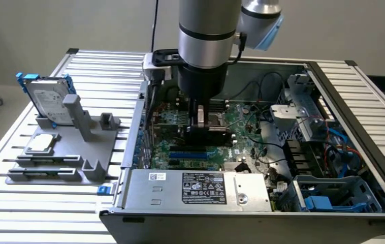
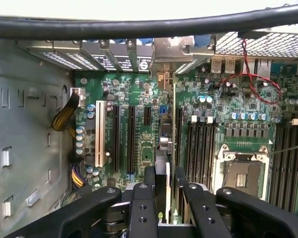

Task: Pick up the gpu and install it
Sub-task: 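Insert the gpu into the slot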

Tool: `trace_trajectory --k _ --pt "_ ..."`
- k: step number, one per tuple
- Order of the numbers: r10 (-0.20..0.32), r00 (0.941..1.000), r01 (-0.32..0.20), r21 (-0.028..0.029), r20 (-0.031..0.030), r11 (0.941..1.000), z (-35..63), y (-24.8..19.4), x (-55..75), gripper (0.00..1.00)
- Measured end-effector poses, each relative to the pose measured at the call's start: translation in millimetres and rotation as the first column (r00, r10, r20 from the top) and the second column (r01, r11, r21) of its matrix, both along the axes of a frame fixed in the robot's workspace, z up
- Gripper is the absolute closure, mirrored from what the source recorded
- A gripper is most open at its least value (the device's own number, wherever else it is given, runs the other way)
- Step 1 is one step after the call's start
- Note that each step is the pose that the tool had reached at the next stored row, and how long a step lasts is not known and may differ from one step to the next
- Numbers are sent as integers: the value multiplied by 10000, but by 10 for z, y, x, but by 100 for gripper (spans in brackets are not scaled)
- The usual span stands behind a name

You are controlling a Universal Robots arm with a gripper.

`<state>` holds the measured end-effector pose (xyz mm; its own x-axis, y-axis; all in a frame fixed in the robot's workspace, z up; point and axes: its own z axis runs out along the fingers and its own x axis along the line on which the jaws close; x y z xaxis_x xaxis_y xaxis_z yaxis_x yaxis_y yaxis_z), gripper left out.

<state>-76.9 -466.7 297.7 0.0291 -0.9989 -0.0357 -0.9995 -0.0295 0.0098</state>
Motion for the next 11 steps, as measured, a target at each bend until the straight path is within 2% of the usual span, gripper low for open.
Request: trace_trajectory --k 3,11 --pt "-1 10000 1 1 26 10000 -39 0 -29 73" --pt "-61 10000 61 1 33 10000 -136 0 -40 73"
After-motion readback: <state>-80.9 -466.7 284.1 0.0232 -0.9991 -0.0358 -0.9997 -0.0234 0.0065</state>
